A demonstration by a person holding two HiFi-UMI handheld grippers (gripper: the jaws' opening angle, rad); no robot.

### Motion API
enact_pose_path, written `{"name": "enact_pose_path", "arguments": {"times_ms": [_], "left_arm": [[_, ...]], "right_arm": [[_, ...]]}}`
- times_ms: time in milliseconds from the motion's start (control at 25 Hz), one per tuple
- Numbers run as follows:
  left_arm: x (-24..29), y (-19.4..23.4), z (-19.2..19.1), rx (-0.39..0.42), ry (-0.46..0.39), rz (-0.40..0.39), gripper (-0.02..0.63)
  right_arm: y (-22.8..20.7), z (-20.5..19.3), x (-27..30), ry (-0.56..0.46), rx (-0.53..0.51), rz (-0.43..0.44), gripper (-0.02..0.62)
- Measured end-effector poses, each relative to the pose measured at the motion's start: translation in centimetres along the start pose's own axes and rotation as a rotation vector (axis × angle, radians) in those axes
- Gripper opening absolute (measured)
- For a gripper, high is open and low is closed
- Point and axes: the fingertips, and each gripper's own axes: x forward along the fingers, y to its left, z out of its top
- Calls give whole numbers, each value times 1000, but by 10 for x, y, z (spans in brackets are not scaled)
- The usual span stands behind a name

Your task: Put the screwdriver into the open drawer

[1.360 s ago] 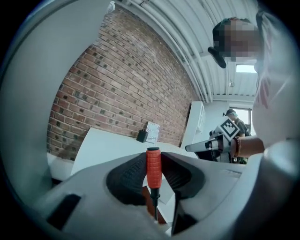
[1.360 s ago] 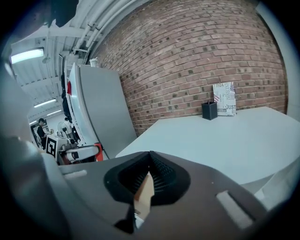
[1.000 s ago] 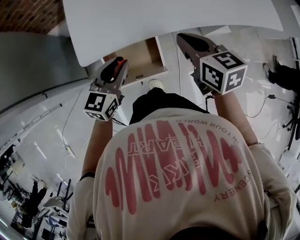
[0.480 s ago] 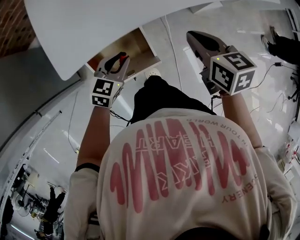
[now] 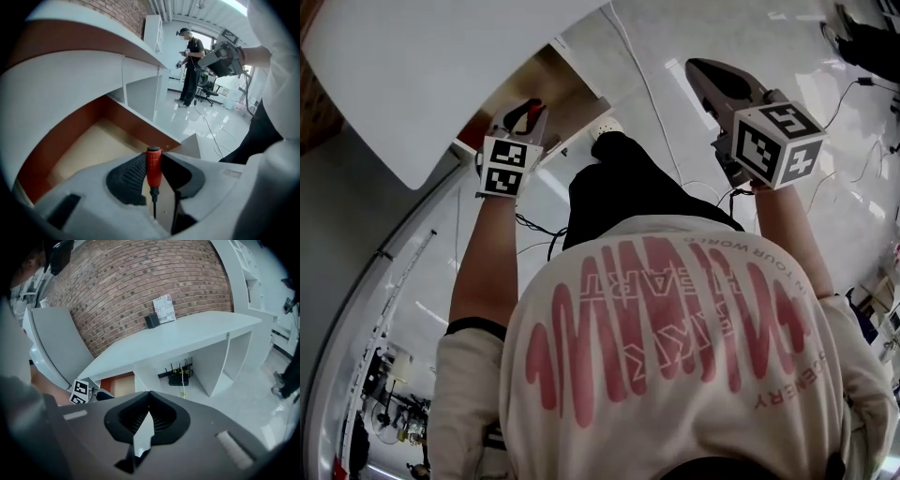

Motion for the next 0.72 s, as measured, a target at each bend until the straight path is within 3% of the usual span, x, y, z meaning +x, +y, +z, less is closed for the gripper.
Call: {"name": "enact_pose_path", "arguments": {"times_ms": [240, 720], "left_arm": [[37, 8, -27, 73, 149, -13, 98], [78, 18, -67, 59, 334, -41, 98]], "right_arm": [[-22, -23, 3, 17, 49, -39, 11], [-43, -47, 25, 52, 117, -58, 11]]}}
